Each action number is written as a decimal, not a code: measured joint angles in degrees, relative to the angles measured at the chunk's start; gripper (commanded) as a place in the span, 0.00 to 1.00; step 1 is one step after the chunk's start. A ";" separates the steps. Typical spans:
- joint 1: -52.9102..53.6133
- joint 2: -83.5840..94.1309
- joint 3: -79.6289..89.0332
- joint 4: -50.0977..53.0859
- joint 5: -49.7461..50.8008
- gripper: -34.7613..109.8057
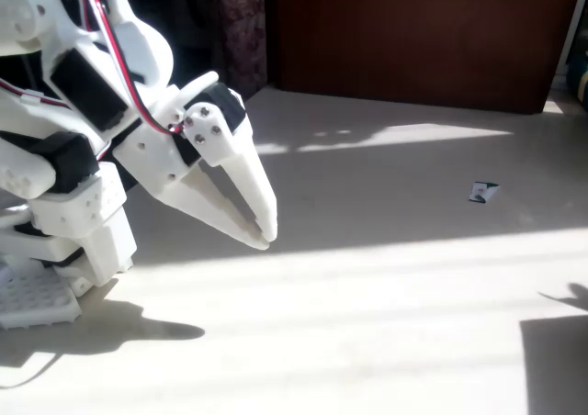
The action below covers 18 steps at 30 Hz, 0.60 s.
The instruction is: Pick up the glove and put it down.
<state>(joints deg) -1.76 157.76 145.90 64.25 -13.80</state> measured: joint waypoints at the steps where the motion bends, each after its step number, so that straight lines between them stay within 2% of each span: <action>1: 0.00 0.35 0.70 0.00 0.00 0.24; 18: 0.09 20.04 18.63 0.00 0.00 0.24</action>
<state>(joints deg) -1.67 177.80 164.53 64.25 -13.80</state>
